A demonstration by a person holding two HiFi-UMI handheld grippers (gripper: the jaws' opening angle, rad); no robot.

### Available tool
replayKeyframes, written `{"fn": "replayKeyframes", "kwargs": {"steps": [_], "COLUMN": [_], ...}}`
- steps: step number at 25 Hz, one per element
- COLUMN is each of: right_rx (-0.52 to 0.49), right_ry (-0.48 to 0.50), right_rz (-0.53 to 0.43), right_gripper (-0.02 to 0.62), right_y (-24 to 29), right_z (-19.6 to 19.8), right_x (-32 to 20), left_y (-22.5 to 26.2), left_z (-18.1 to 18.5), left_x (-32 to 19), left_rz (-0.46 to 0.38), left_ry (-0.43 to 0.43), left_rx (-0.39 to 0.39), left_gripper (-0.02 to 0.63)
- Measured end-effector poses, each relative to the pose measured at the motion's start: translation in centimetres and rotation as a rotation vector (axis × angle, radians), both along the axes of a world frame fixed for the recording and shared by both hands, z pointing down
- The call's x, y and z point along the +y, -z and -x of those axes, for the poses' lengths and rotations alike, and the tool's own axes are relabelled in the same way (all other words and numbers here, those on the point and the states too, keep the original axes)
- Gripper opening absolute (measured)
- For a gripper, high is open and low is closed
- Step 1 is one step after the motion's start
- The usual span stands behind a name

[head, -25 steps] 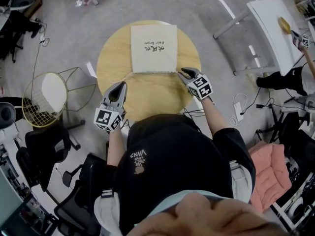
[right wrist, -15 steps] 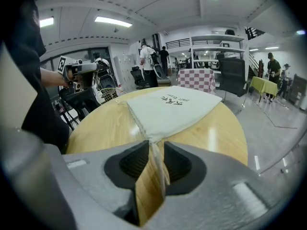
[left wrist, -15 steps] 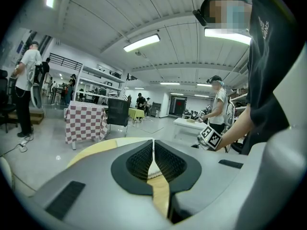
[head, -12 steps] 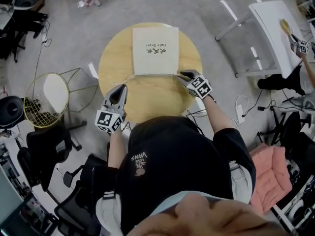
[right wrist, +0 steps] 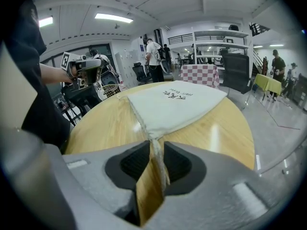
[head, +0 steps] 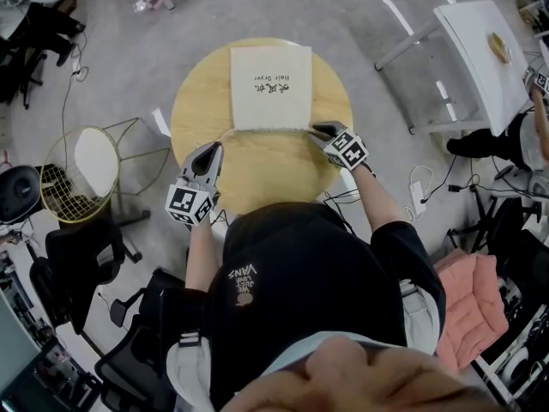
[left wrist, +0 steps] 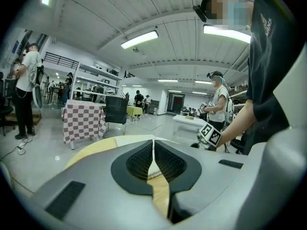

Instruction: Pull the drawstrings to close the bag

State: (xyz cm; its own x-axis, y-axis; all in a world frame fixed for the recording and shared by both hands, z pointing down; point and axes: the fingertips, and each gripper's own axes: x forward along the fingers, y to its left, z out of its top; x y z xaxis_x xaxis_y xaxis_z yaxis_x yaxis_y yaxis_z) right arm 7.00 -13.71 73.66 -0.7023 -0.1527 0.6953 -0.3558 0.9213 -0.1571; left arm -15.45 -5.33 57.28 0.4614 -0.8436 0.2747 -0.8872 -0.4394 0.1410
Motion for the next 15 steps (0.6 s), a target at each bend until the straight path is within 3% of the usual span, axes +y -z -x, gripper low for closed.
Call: {"fn": "replayKeyframes", "kwargs": {"steps": [15], "right_rx": [-0.005], "right_ry": [-0.031], "right_rz": [0.024], "right_gripper": [0.021], "right_y": [-0.2], "right_z": [-0.2], "right_x": [0.0], "left_y": [-3.7], "left_z": [0.6], "left_x": [-1.9], "left_rz": [0.093], "left_ry": [-0.065], "left_rx": [-0.038], "left_gripper": [0.003]}}
